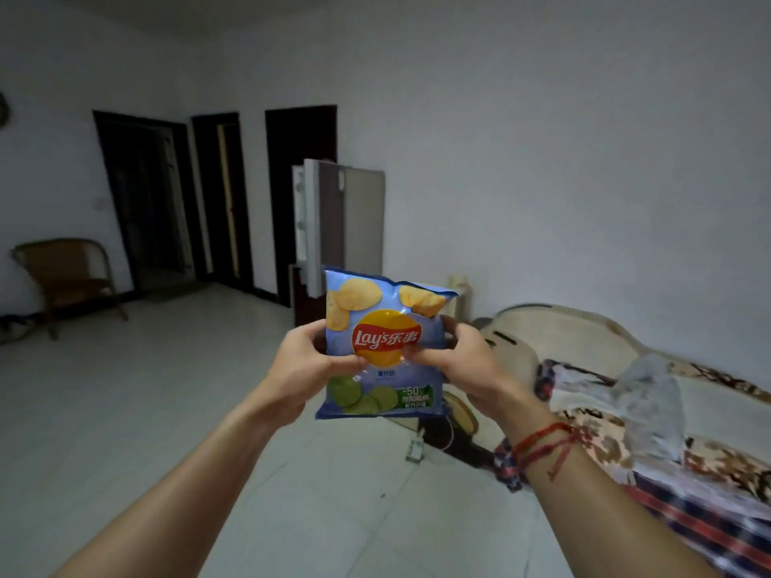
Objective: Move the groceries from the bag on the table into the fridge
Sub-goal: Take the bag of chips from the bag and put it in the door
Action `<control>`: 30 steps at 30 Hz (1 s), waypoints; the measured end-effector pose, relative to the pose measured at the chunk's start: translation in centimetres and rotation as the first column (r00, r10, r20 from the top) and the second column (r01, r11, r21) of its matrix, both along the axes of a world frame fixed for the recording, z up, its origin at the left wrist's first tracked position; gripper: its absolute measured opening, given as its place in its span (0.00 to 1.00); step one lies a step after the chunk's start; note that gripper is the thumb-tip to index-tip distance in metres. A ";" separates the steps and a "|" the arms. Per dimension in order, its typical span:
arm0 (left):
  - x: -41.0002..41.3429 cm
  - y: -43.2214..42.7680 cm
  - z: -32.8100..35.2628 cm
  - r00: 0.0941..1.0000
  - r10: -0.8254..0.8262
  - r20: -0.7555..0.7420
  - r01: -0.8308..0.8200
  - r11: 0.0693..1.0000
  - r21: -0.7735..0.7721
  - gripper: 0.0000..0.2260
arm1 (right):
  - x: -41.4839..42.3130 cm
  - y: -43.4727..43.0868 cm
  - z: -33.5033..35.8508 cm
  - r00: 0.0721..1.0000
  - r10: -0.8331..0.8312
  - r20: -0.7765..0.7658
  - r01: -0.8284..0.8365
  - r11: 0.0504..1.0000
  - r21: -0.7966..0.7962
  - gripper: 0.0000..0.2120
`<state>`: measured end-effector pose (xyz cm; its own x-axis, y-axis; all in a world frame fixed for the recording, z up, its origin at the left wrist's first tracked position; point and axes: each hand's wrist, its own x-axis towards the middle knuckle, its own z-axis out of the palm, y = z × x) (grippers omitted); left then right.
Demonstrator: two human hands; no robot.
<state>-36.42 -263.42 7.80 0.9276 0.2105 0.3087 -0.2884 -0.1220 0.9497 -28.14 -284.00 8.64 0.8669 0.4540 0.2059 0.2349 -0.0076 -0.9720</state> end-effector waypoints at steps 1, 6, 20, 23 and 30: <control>-1.0 0.9 0.0 0.999 0.034 -0.006 -0.034 0.999 0.000 0.18 | -0.2 1.2 0.0 0.999 0.033 0.000 -0.033 0.999 0.004 0.17; -5.1 5.0 0.1 0.984 0.178 -0.002 -0.178 0.984 -0.013 0.18 | -1.5 7.1 0.0 0.985 0.173 -0.005 -0.173 0.985 0.030 0.16; -9.0 14.9 -0.9 0.950 0.312 -0.026 -0.313 0.948 -0.055 0.17 | -3.1 18.9 -0.7 0.948 0.318 -0.017 -0.318 0.948 0.004 0.18; -8.9 17.0 -1.1 0.952 0.307 -0.021 -0.307 0.950 -0.063 0.17 | -3.0 20.9 -0.7 0.945 0.325 -0.021 -0.325 0.946 -0.001 0.19; -7.9 21.7 -2.1 0.954 0.299 -0.036 -0.301 0.952 -0.065 0.17 | -1.8 25.5 -1.7 0.941 0.338 -0.022 -0.338 0.941 -0.016 0.17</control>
<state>-44.31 -241.71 5.72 0.8259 0.4999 0.2608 -0.2242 -0.1332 0.9654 -29.90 -258.50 6.90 0.6654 0.7245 0.1797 0.2088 0.0505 -0.9766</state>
